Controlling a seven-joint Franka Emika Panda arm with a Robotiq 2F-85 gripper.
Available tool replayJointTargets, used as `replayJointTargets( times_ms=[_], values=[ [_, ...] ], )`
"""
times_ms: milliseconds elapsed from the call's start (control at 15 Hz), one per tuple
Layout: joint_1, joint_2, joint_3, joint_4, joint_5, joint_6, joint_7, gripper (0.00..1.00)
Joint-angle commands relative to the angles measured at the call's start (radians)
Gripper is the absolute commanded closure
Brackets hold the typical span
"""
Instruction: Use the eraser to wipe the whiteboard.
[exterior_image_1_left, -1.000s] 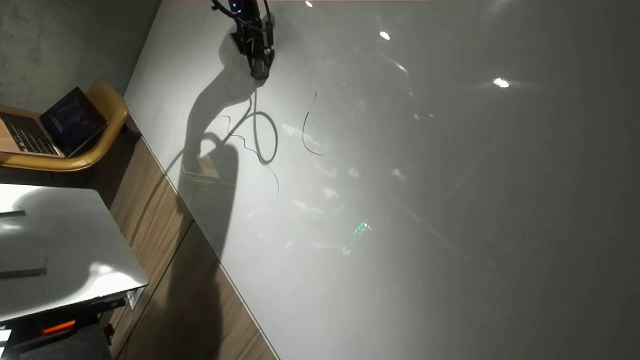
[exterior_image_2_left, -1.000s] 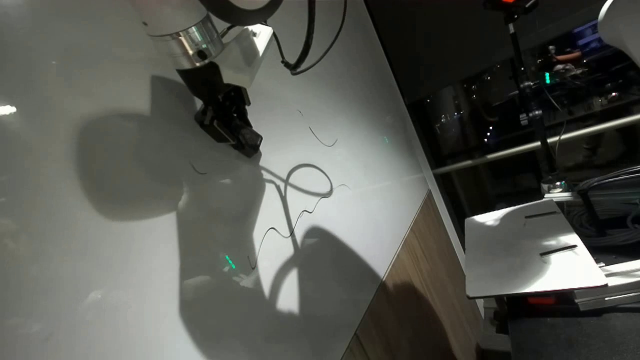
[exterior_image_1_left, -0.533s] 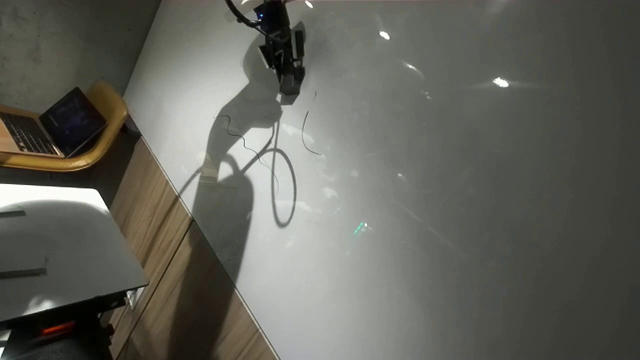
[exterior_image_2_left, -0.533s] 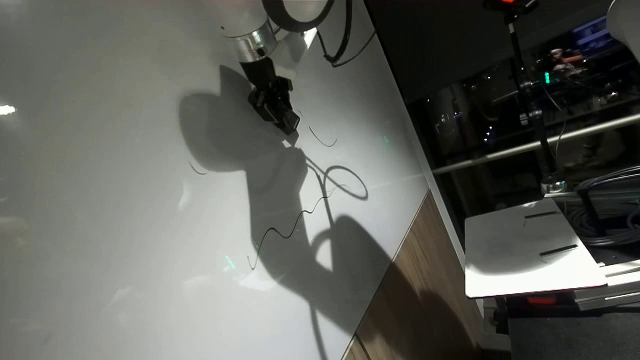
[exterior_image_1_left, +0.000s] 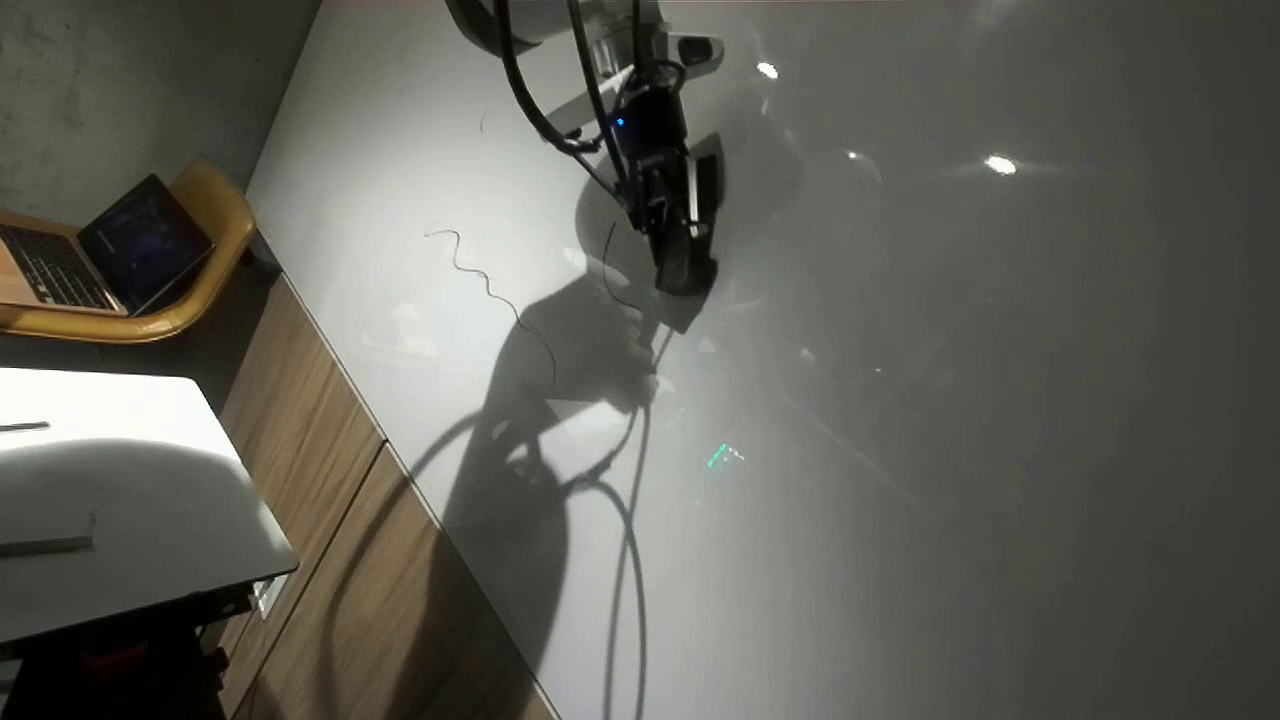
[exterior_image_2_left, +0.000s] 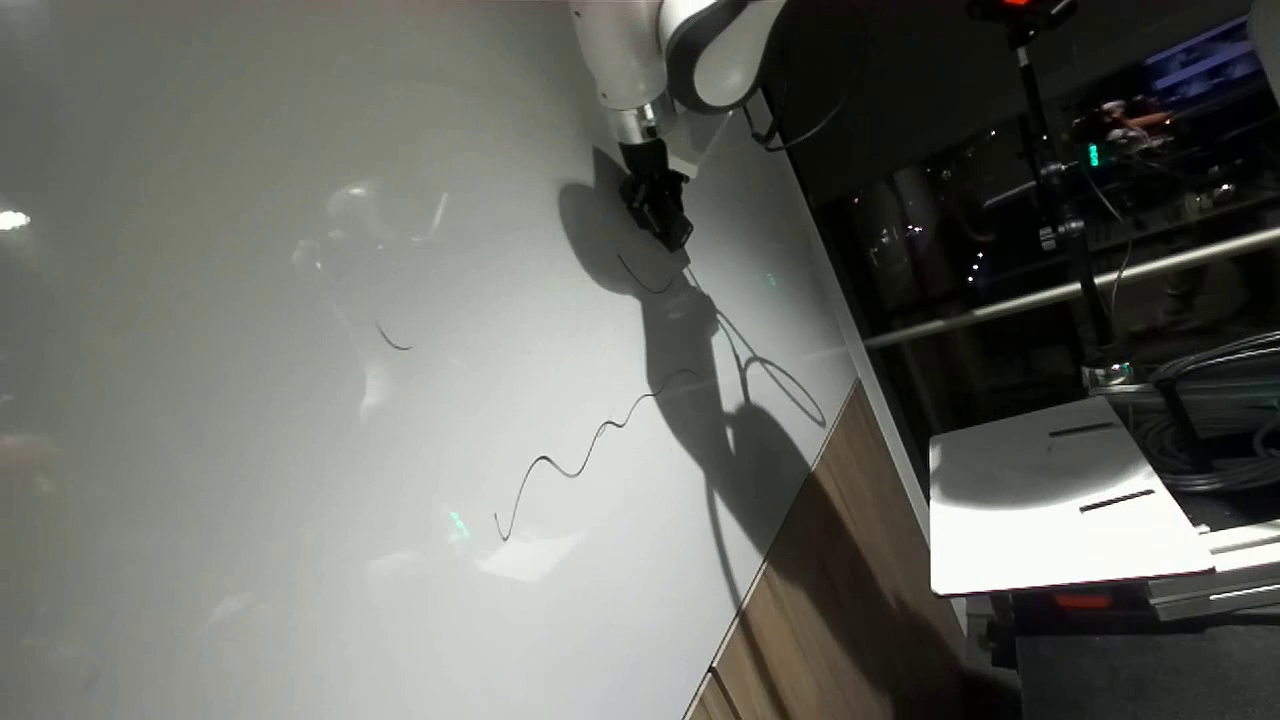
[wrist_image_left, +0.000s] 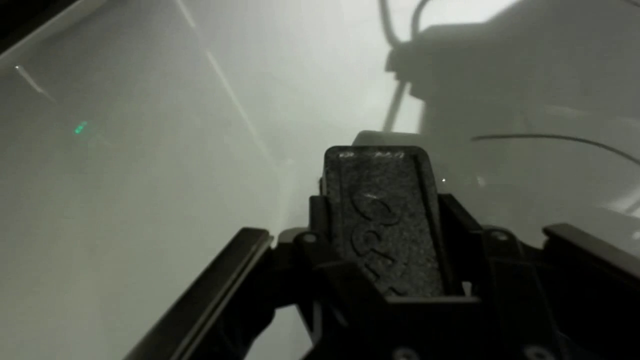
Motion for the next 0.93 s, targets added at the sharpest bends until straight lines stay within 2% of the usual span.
replayJointTargets(
  times_ms=[0,133,267,533,867],
  values=[
    [-0.079,0.043,-0.062,-0.045,-0.032,0.202,-0.013,0.7],
    [-0.09,0.066,-0.064,-0.061,-0.034,0.265,-0.009,0.7],
    [-0.058,0.062,-0.029,-0.082,-0.026,0.272,-0.001,0.7],
    [0.025,0.046,0.064,-0.093,-0.007,0.236,-0.001,0.7],
    [0.109,0.064,0.153,-0.013,0.04,0.172,-0.036,0.7]
  ],
)
